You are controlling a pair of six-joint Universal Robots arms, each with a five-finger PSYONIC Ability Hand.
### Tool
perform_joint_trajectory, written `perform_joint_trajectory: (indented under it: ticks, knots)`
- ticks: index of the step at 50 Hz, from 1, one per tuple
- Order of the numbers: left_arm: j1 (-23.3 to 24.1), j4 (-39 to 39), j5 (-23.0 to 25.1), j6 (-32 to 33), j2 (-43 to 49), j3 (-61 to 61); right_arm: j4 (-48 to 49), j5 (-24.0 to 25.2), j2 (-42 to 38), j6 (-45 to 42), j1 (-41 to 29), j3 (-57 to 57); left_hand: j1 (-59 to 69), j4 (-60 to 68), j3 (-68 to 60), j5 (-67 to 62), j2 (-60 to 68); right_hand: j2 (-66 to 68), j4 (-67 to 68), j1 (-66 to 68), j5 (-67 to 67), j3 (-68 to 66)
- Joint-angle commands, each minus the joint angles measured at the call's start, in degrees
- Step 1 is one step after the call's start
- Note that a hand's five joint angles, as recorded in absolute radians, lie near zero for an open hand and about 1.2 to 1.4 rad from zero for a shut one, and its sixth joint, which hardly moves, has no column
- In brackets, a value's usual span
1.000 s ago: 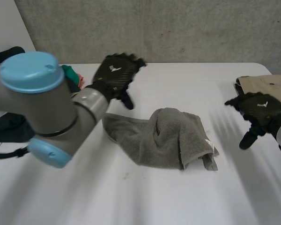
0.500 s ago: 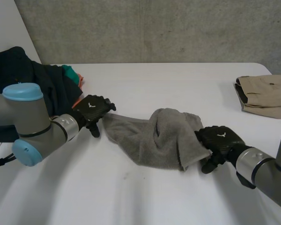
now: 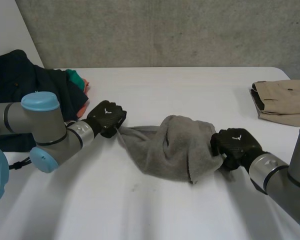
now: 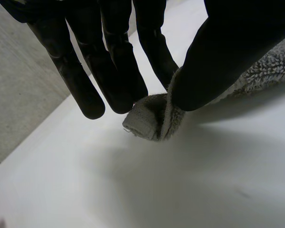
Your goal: Fold the laundry.
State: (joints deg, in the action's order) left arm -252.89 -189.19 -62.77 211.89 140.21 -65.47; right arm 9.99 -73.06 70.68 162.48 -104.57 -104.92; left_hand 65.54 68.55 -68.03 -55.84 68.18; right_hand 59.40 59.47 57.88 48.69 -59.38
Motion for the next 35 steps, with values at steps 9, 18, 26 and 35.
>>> perform_joint_trajectory:
  ticks: [9,18,26,35]
  knots:
    - [-0.85,1.28,-7.10,-7.10,-24.96,-8.79,-23.77,0.29,10.62,-15.52,1.30,20.70,14.46,11.45,-11.97,-14.16,11.82,20.60,20.53,22.12,21.31,-20.62]
    - [-3.92,4.87,-9.21,-12.38,-40.79,-15.82,-35.04,-1.29,11.23,-23.70,5.96,32.58,14.46,11.45,-11.97,-14.16,11.82,20.60,20.53,22.12,21.31,-20.62]
    - [-5.07,12.60,-11.40,-12.03,-43.53,-17.15,-35.13,-7.97,12.81,-28.35,7.45,32.67,14.46,11.45,-11.97,-14.16,11.82,20.60,20.53,22.12,21.31,-20.62]
    - [-4.63,15.08,-12.55,-11.59,-37.65,-13.99,-34.86,-15.00,4.07,-36.53,4.48,34.24,14.46,11.45,-11.97,-14.16,11.82,20.60,20.53,22.12,21.31,-20.62]
